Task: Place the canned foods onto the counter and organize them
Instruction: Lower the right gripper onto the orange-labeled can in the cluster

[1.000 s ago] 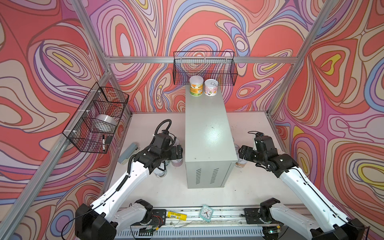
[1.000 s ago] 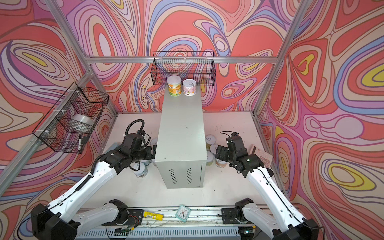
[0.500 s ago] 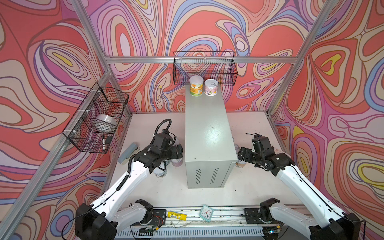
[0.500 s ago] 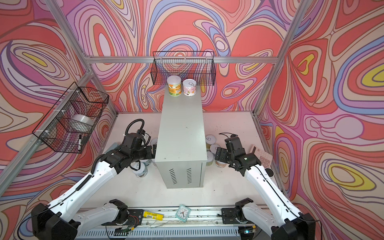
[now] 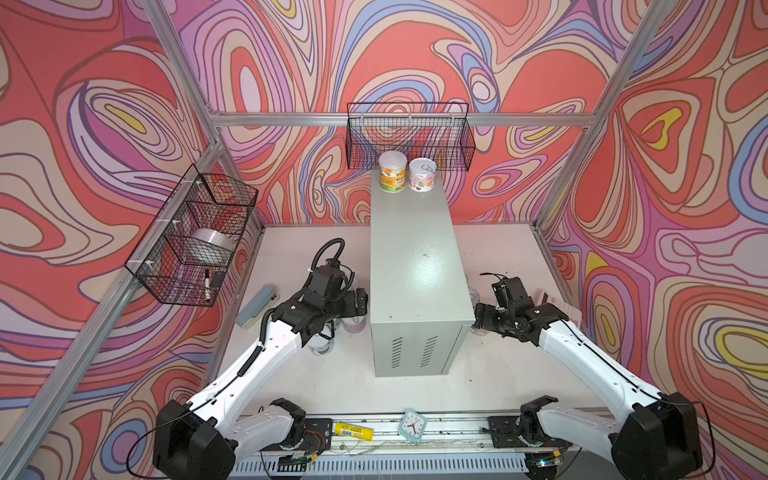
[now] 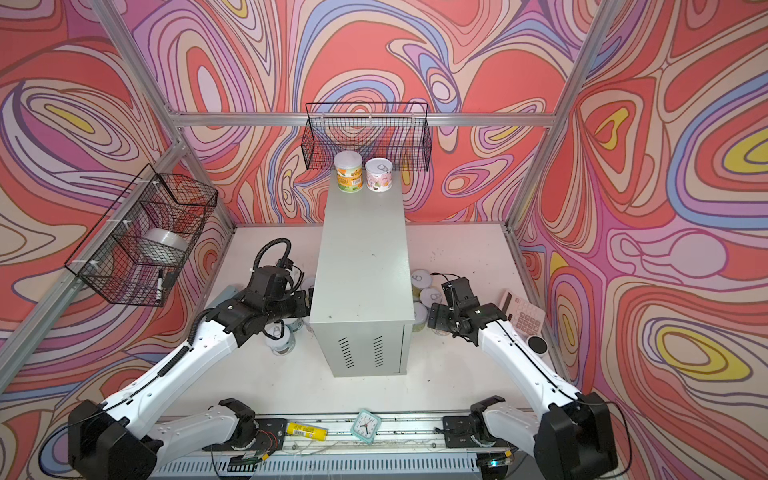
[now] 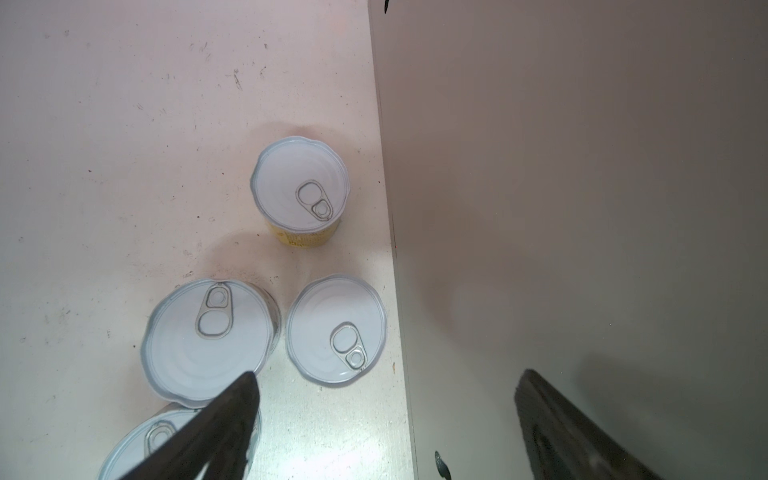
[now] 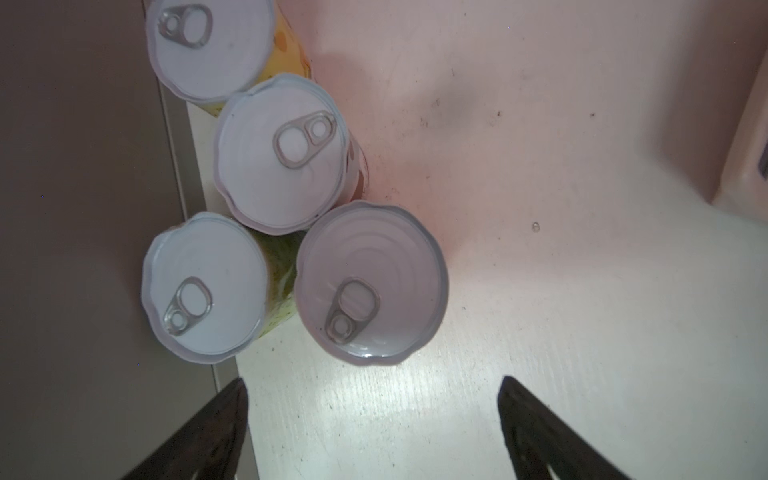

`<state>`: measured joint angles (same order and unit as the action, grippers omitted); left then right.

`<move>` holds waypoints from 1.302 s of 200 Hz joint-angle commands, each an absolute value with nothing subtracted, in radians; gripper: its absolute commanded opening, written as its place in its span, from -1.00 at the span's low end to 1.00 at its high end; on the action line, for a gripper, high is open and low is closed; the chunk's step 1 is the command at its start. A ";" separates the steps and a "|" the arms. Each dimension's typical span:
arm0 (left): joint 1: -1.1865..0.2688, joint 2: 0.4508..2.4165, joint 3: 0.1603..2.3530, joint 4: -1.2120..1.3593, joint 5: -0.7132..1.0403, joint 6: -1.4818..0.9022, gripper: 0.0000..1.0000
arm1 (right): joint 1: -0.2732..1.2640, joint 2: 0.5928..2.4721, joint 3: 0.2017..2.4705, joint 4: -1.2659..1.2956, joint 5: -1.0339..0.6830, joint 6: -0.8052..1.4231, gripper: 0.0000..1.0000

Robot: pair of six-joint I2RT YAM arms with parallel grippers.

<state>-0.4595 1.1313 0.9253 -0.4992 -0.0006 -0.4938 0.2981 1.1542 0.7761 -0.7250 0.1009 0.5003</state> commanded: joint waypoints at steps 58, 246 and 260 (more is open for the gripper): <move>-0.463 1.153 0.905 -0.448 -0.003 -0.487 0.93 | 0.290 1.250 0.750 -0.612 0.137 0.500 0.89; -0.463 1.241 0.909 -0.380 0.030 -0.489 0.93 | 0.246 1.534 0.815 -0.463 0.142 0.514 0.73; -0.464 1.246 0.917 -0.382 0.027 -0.486 0.93 | 0.243 1.548 0.830 -0.466 0.139 0.509 0.67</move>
